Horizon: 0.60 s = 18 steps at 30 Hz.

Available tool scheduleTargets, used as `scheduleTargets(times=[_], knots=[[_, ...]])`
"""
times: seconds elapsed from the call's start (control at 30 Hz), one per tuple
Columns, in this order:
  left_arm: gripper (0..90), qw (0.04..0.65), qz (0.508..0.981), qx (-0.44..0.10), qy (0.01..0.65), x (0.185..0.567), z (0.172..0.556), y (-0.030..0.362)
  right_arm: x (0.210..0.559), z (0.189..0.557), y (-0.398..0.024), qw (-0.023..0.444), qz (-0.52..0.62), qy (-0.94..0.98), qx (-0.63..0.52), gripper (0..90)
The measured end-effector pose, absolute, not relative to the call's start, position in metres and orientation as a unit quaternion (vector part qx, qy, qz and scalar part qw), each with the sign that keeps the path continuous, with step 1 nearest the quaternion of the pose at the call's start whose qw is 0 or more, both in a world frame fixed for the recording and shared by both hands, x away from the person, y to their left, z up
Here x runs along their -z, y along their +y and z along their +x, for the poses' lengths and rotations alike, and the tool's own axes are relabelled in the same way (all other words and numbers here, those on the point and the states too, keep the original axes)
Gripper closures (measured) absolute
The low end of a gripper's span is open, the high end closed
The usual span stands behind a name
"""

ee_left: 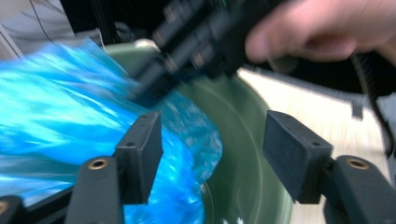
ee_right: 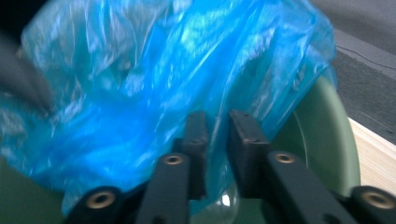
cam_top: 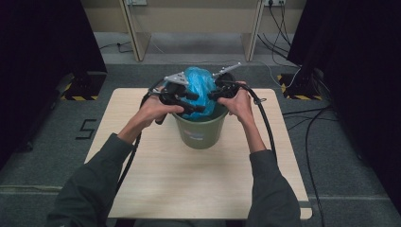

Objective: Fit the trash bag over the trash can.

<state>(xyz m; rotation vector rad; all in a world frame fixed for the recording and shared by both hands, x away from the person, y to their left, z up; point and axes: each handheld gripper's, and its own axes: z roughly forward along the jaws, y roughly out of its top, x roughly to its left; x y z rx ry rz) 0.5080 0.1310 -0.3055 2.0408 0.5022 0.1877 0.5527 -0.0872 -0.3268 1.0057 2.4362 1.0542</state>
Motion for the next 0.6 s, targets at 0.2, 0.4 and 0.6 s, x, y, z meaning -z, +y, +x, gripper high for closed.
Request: scheduleTargets(times=[0.2, 0.4, 0.6], knots=[[30.4, 0.458, 0.813, -0.174, 0.313, 0.296, 0.530, 0.172, 0.326, 0.542, -0.086, 0.150, 0.326, 0.865, -0.350, 88.1], [26.5, 0.405, 0.807, -0.186, 0.388, 0.322, 0.561, 0.185, 0.326, 0.531, -0.078, 0.156, 0.296, 0.882, -0.331, 89.4], [40.4, 0.412, 0.806, -0.143, 0.400, 0.339, 0.574, 0.184, 0.329, 0.531, -0.076, 0.155, 0.306, 0.879, -0.331, 74.6]])
